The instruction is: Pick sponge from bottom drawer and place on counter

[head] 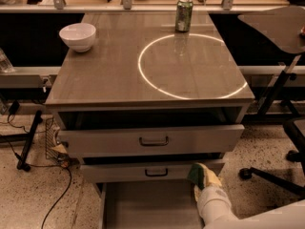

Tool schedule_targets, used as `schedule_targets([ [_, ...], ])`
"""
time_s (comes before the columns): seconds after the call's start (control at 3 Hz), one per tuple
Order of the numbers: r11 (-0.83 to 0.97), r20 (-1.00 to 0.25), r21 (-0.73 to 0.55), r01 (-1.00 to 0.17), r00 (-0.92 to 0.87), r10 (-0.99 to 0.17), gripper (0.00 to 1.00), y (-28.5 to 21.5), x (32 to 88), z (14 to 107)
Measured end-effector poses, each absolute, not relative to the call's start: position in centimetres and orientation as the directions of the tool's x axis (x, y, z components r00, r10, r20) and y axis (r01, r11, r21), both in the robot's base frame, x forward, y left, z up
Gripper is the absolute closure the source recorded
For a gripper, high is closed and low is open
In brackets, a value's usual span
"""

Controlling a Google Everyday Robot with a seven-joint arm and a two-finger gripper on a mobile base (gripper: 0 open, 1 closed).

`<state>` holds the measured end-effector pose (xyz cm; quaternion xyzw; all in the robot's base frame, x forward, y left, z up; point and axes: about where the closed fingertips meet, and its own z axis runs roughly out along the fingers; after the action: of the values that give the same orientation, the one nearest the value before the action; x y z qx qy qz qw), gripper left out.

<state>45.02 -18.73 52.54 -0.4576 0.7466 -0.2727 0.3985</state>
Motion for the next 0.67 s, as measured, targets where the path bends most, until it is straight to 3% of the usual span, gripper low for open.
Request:
schedule_targets([
  [0.67,0.385,-0.364,-0.792,-0.475,-0.14,-0.921,1.0,-22.9,44.5,61.3],
])
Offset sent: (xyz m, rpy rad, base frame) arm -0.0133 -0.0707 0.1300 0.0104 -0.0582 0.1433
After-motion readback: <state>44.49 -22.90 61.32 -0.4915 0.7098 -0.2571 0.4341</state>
